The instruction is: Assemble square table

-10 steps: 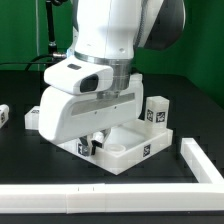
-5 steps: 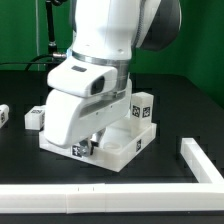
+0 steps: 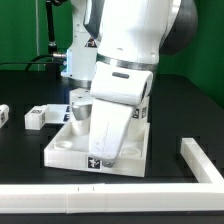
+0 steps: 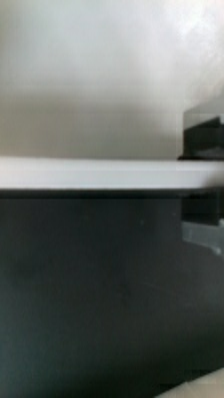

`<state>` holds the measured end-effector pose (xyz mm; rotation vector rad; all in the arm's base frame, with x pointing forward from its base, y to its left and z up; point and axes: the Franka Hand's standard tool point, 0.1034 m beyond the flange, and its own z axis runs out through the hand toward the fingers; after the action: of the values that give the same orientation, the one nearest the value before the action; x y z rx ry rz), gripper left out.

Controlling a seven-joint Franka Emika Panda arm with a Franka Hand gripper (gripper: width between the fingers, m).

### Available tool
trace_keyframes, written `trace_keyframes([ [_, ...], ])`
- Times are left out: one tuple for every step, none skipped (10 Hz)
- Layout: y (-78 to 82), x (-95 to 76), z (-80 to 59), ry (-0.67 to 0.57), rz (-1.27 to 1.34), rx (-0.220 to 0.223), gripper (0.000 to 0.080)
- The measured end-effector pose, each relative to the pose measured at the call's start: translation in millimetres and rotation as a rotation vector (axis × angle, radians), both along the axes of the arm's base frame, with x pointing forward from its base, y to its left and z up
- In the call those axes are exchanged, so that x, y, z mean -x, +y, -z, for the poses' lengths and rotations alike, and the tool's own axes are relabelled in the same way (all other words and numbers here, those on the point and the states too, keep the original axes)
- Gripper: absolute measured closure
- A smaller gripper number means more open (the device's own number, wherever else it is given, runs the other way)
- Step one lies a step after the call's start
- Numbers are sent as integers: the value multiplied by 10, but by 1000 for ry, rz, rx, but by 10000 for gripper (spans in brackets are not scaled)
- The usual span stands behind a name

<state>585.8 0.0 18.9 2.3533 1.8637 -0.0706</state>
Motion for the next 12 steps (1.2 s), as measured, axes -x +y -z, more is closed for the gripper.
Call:
trace_keyframes([
  [-11, 0, 0, 4, -27, 5, 736],
  [5, -10, 0, 9, -84, 16, 736],
  [115, -59, -5, 11, -148, 27, 736],
  [269, -185, -18, 22, -209, 36, 736],
  [407, -358, -31, -3, -191, 28, 736],
  [459, -430, -33, 1, -187, 29, 736],
  [522, -516, -44, 2, -191, 29, 736],
  [624, -590, -69, -6, -194, 26, 736],
  [690, -620, -92, -12, -174, 22, 737],
  [742, -625, -108, -7, -162, 25, 737],
  [778, -649, -133, -8, -152, 24, 739],
  [775, -668, -151, -9, -151, 25, 739],
])
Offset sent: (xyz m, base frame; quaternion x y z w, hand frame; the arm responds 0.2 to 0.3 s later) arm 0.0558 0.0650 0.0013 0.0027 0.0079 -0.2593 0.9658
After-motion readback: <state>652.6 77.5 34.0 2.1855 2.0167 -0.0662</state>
